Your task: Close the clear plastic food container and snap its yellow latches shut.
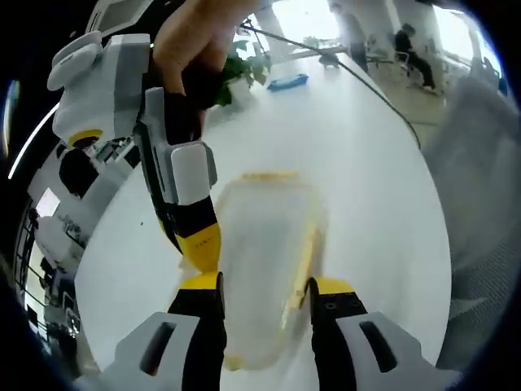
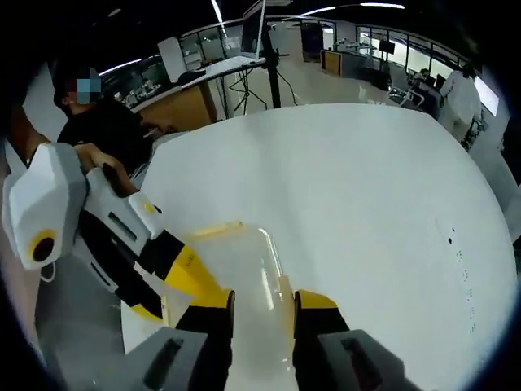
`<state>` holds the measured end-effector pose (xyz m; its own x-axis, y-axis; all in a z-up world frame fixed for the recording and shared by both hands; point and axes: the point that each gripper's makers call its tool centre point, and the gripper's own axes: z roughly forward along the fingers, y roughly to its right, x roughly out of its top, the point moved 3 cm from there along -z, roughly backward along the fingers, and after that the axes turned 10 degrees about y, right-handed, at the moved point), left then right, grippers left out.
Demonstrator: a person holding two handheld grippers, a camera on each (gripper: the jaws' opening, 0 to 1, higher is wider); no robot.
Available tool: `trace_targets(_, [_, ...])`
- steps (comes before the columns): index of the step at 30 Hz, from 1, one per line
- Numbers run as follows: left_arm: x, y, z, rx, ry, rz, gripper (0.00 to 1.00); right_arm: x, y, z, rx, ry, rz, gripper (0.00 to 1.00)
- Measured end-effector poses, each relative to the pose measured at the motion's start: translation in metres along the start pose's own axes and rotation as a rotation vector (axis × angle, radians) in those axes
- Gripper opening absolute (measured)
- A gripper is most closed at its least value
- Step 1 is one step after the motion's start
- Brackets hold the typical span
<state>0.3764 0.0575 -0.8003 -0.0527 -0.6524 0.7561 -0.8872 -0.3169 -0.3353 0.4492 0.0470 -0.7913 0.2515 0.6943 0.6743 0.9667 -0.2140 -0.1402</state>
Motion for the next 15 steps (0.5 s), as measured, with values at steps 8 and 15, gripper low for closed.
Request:
trace_targets(8, [0.0009,0.001,-0.0005,-0.003,0.001,0.048,0.38,0.0025,-0.002,-0.0014,-0.059,-0.008,-0.004,0.26])
trace_targets(15, [0.0032,-0.0009,-0.0019,-0.009,0.016,0.022,0.39,0.0012,-0.0015,-0.0043,-0.112,0.01,0.025,0.25])
